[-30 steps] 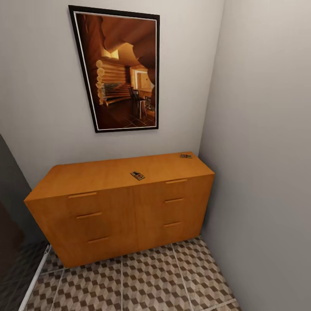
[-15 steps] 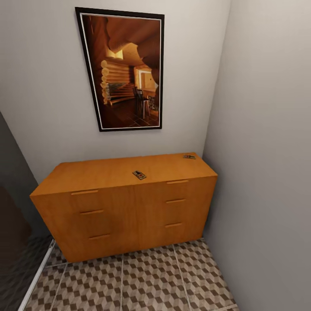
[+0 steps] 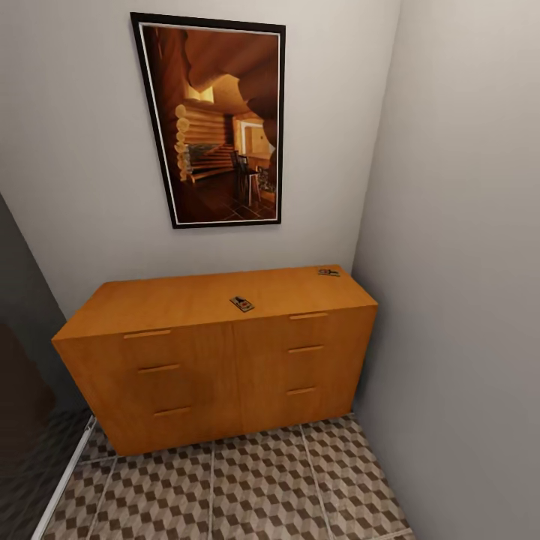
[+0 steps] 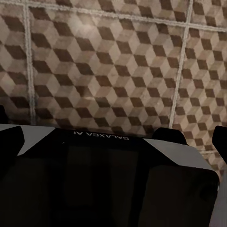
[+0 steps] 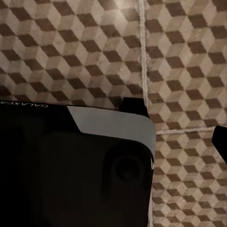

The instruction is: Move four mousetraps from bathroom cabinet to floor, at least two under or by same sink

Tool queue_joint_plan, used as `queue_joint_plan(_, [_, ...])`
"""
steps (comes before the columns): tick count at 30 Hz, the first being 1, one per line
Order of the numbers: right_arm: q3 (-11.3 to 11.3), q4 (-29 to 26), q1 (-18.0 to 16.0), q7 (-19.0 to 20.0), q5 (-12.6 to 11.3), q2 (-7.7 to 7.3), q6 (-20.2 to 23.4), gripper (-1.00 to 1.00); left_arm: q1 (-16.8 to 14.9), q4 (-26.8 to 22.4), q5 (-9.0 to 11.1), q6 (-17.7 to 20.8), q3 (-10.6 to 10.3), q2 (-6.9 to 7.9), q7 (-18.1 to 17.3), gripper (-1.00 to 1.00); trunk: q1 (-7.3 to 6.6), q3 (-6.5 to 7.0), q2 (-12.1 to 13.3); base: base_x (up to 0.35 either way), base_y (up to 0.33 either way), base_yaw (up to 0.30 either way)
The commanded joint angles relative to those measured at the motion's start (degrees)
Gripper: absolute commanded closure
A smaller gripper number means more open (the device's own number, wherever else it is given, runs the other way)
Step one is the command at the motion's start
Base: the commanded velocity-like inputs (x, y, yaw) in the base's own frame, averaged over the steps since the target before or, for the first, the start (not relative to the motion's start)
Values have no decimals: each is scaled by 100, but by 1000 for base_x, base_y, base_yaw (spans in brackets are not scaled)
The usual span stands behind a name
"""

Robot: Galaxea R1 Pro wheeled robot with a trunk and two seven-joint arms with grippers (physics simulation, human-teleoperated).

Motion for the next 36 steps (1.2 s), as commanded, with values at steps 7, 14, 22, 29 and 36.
queue_joint_plan(7, [33, -25, -11, -15, -54, 24, 6, -100, -7, -3, 89, 18, -31, 0, -4, -100, 0, -6, -4, 0, 0, 0])
queue_joint_plan(14, [4, -22, -11, -55, -43, 253, -4, -100, -9, -124, 548, 191, 191, 0, -23, -100, 0, -6, -4, 0, 0, 0])
queue_joint_plan(22, [-42, 904, 18, -384, 328, 1567, 618, -100, -9, -2515, 45, 1866, 199, 0, 927, -100, 0, -6, -4, 0, 0, 0])
queue_joint_plan(29, [-36, 2080, -607, -431, 776, 1845, 1367, -100, -22, -6242, 101, 3896, 218, 0, 3480, -100, 0, -6, -4, 0, 0, 0])
queue_joint_plan(36, [-37, 2153, -2117, -317, 857, 1845, 1990, -100, -888, -8057, 1010, 5018, 329, 0, 5311, -100, 0, -6, -4, 0, 0, 0])
